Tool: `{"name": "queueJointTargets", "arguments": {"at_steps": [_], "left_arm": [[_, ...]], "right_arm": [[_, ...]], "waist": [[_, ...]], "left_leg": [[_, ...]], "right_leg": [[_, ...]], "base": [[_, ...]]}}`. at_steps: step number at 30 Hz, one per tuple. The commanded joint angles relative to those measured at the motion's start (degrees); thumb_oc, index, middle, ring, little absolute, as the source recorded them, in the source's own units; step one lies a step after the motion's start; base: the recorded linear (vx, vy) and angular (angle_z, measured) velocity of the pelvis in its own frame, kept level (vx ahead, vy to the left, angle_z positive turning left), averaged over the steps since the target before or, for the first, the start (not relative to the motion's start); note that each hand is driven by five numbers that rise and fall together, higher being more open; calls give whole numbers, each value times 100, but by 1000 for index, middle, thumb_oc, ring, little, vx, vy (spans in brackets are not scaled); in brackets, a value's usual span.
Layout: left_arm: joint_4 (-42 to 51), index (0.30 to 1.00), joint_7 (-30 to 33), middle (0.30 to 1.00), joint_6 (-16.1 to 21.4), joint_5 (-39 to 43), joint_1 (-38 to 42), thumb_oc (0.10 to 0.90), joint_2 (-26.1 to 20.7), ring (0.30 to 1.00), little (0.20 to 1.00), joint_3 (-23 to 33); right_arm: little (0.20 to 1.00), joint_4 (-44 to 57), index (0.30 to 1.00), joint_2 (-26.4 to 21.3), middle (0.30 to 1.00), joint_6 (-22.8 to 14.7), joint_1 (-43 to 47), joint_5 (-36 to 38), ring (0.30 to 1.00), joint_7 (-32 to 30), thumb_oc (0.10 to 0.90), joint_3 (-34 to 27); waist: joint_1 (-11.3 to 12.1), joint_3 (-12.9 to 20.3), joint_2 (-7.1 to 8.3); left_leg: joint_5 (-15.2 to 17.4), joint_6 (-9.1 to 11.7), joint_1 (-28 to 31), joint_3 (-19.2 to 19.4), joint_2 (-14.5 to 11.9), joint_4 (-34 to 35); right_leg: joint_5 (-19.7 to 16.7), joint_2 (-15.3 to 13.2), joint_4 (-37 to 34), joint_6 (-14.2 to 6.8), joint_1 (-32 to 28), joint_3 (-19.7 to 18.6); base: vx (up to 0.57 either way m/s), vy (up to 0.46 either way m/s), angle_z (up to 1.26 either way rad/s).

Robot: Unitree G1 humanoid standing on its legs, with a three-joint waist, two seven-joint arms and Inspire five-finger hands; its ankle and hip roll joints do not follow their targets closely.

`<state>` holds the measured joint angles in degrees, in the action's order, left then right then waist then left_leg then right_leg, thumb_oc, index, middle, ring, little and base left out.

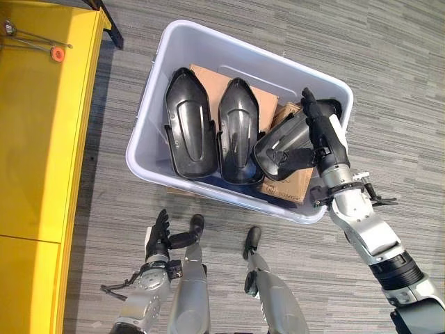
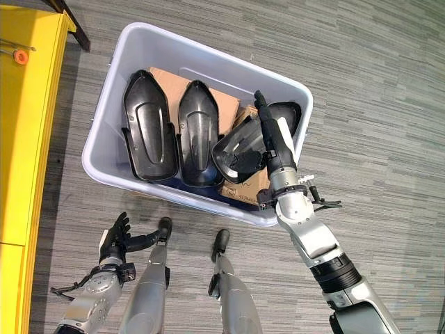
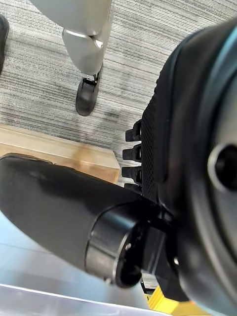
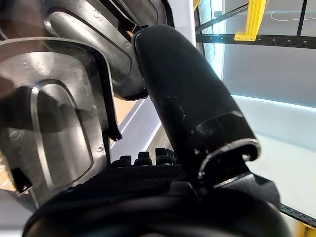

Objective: Move parts from the plastic box to the shelf.

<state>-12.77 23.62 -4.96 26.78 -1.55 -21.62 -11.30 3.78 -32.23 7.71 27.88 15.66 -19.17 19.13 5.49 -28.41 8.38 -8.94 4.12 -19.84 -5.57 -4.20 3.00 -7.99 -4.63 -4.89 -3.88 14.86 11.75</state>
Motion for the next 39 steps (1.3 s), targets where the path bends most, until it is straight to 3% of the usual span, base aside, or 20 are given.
{"name": "queueJointTargets", "arguments": {"at_steps": [1,21,34,39], "left_arm": [[336,1000,152,1000,179,45,-304,900,-162,1000,1000,111],[288,1000,313,1000,206,44,-208,900,-121,1000,1000,-31],[266,1000,554,1000,410,-23,-32,900,-95,1000,1000,-307],[267,1000,603,1000,463,-93,60,900,-83,1000,1000,-375]], "right_arm": [[1000,150,1000,-84,1000,-357,381,-346,1000,-182,900,-57],[1000,-637,1000,597,1000,-74,742,-798,1000,-543,900,177],[1000,-1764,1000,1337,1000,84,1556,-1497,1000,-1601,900,81],[1000,-2037,1000,1406,1000,176,1732,-1796,1000,-1775,900,102]], "waist": [[42,389,141],[127,260,82],[249,159,-25],[266,124,-62]], "left_leg": [[347,-24,101,35,-259,-231],[372,-67,4,-8,-222,-304],[454,-114,-135,-70,-144,-482],[478,-123,-171,-87,-119,-540]], "right_leg": [[251,-503,27,-627,-85,24],[234,-507,41,-613,-31,30],[244,-534,77,-601,-19,33],[256,-539,106,-595,-11,16]], "base": [[0,0,0],[0,0,0],[0,0,0],[-1,4,2]]}}
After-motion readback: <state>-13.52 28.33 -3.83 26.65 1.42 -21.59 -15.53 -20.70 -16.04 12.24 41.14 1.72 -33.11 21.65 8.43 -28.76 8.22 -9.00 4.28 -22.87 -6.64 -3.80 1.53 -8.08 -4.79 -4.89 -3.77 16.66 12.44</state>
